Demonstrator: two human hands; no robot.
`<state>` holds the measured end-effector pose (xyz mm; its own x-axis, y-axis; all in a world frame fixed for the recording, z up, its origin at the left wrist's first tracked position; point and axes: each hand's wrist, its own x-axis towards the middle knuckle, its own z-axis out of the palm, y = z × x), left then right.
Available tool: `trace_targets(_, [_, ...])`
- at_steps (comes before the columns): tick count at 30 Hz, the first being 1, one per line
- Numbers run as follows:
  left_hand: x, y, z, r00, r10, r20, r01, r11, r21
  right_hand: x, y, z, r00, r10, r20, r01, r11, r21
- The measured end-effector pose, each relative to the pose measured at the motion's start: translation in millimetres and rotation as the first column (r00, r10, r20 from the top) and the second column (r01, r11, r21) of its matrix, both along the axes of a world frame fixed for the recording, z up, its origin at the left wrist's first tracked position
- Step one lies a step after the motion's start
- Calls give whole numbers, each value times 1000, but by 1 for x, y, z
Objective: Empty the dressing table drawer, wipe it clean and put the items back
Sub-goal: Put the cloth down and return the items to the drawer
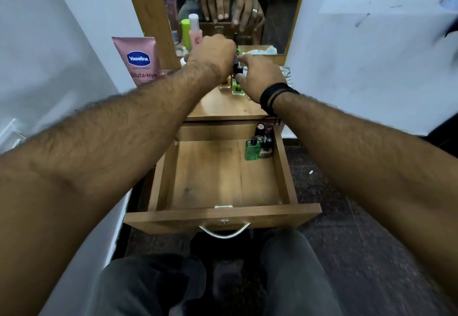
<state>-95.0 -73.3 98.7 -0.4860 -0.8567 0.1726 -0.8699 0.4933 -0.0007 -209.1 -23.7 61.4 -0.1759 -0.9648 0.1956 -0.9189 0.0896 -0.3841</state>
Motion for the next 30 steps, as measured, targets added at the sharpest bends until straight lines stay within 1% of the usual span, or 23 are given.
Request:
trace_targets(4, [-7,-12,-6,993,41,112,-43,999,17,1,-12,-4,1000,14,-15,-13,999,30])
trace_targets(6, [-8,-14,-13,991,69,117,-73,997,33,1,-13,-9,999,29,-43,-27,998,50])
trace_targets(9, [-6,-17,-21,991,65,113,-72,995,62,0,-15,-13,997,32,-77,-29,999,45])
trace_targets(16, [-5,-16,-21,997,73,1,-73,994,86,1,-17,-16,997,3,-82,-8,998,-61])
trace_targets(19, [-6,-14,-21,997,70,-33,-68,994,81,3,-17,-17,994,2,-110,-9,997,-72])
trace_targets(22, [-8,-12,-22,997,59,-54,-57,998,36,3,-16,-15,991,6,-136,-17,997,-79])
trace_targets(30, [-2,9,-8,992,59,-111,-58,998,9,-2,2,-3,992,7,-123,-20,994,-109])
